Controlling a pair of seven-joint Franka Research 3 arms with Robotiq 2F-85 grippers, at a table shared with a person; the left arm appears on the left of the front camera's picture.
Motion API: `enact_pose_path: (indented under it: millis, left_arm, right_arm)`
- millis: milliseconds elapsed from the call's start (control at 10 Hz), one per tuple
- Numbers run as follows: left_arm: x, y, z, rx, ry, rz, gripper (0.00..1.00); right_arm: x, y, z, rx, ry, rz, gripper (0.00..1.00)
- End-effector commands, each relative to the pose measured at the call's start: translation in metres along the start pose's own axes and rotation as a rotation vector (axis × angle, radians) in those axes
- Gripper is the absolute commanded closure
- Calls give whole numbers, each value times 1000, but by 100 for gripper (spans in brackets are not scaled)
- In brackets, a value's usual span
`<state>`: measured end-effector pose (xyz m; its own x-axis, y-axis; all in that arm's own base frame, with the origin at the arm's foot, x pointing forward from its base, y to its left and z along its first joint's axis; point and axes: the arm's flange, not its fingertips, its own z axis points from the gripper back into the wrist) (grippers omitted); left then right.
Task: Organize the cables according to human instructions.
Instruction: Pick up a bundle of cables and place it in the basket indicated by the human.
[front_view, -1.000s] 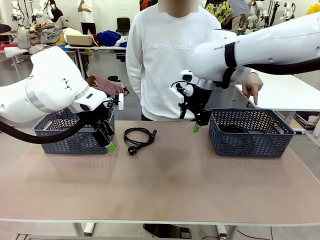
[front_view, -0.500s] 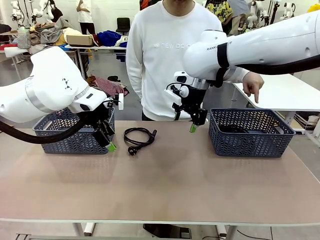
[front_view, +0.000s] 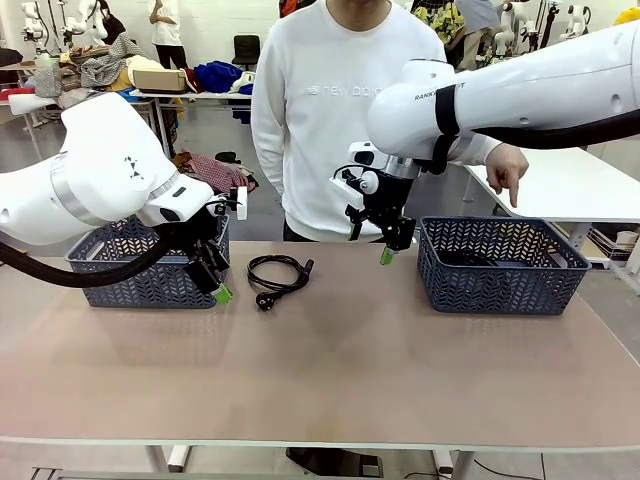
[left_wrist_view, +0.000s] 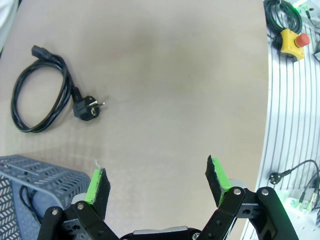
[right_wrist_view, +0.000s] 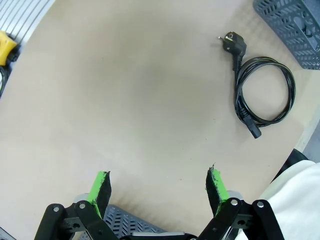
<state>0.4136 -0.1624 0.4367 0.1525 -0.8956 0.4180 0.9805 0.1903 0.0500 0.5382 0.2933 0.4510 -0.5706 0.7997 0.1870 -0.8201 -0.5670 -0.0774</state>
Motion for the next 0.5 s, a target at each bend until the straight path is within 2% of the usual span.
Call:
enact_pose_path:
  millis: [0,400]
  left_arm:
    - [-2,0,1,6,-10,13,0]
    - [-2,0,1,6,-10,13,0]
  right_arm:
    - [4,-10,-7,-8,26,65,0]
    - [20,-57,-42,-3,26,211,0]
